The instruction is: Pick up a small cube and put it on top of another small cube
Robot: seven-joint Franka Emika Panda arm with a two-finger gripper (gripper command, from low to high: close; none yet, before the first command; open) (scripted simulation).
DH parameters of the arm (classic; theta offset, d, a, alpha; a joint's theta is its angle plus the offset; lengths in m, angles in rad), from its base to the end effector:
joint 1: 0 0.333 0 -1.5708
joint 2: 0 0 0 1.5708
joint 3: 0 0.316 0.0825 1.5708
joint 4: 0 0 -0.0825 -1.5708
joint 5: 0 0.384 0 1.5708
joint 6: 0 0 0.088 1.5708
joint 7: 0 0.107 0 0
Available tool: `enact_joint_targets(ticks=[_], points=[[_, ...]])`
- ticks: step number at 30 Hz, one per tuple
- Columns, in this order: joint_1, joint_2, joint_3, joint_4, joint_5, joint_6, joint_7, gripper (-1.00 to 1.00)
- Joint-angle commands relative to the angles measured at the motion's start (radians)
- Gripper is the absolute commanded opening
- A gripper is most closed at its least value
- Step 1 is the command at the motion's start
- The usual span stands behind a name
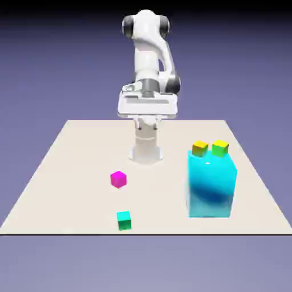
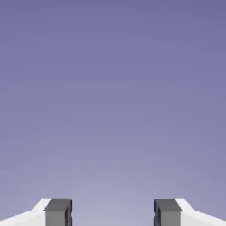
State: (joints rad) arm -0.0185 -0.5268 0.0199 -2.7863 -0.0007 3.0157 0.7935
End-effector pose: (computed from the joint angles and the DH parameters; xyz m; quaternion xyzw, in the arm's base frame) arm 0.3988 0.0007 0.4498 -0.8578 0.3577 -0.3424 0.1380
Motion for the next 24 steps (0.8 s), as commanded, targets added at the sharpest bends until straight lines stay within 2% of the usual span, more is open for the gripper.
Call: enact_joint_targets(ticks=[1, 24], points=[[-0.025, 0.036, 0.017, 0.020, -0.001, -0.018, 0.044, 0.00], [-0.606, 0.859, 0.396, 0.471, -0.014, -0.425, 1.044, 0.00]])
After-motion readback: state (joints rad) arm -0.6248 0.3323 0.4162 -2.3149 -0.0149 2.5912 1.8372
